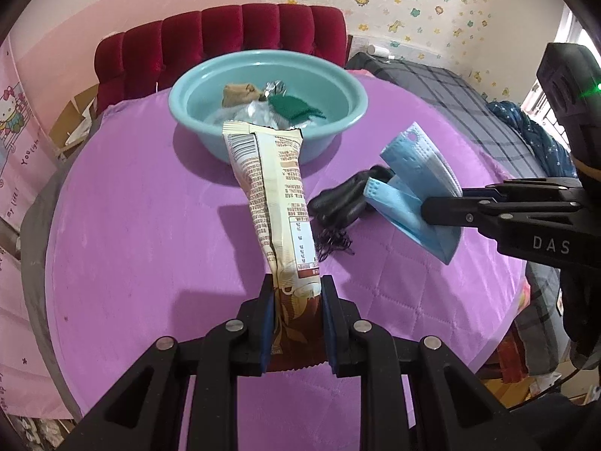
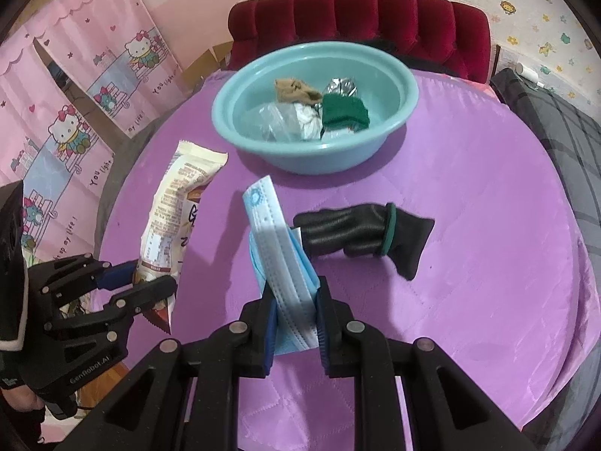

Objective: Organize soft objects
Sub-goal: 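Carry the mask with the right gripper while the left gripper carries the snack wrapper over the basin, then open both grippers to drop the snack wrapper and blue mask into the basin, then withdraw both tools from the basin back over the black glove on the table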

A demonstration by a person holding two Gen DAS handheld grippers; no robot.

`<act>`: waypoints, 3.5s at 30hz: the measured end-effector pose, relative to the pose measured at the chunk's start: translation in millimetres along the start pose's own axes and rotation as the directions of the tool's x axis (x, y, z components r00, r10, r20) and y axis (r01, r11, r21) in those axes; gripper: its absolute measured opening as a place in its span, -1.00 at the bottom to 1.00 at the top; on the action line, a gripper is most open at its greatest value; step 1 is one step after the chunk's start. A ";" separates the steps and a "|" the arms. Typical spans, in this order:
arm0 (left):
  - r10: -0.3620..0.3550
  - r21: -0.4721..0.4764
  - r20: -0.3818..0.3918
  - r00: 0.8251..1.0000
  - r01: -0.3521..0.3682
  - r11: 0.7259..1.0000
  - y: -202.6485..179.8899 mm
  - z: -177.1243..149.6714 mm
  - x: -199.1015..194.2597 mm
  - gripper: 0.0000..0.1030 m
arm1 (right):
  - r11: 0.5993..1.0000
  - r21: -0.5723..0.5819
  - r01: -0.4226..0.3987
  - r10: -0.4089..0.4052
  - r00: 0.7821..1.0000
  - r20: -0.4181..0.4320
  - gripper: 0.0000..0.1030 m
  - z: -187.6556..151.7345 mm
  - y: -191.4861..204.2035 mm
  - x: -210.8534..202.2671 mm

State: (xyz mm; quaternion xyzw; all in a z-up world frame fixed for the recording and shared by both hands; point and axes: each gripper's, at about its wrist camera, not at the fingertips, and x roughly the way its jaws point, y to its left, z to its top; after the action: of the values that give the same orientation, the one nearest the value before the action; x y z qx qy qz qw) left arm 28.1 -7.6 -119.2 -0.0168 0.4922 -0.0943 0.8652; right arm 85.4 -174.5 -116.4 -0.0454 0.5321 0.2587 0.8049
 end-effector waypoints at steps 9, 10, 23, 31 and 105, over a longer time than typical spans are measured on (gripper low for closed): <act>-0.015 0.014 0.034 0.999 0.015 1.000 5.3 27.0 -6.5 -0.54 | 1.000 0.014 0.003 -0.004 0.999 0.040 -0.64 30.3 -3.0 -15.6; -0.019 0.013 0.036 0.999 0.018 1.000 6.2 30.1 -6.8 -0.54 | 1.000 0.018 0.000 0.000 0.999 0.044 -0.64 33.5 -3.4 -16.7; -0.048 0.019 0.054 0.997 0.047 0.999 18.1 81.4 2.8 -0.54 | 0.999 0.050 0.003 -0.007 0.997 0.076 -0.64 83.5 -13.1 -17.1; -0.054 0.030 0.048 0.997 0.053 0.998 25.6 117.2 22.4 -0.54 | 0.997 0.071 0.006 -0.012 0.997 0.079 -0.64 117.3 -23.9 -4.7; 0.075 0.027 0.082 0.994 -0.077 0.997 39.4 157.0 55.7 1.00 | 0.988 0.111 0.104 -0.110 0.993 0.048 1.00 169.3 -49.1 39.2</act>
State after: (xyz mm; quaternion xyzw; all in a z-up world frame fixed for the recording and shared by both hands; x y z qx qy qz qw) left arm 195.8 11.0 -90.3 0.0110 0.4554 -0.0679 0.8876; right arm 261.0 -143.4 -88.0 -0.0232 0.5203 0.1869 0.8329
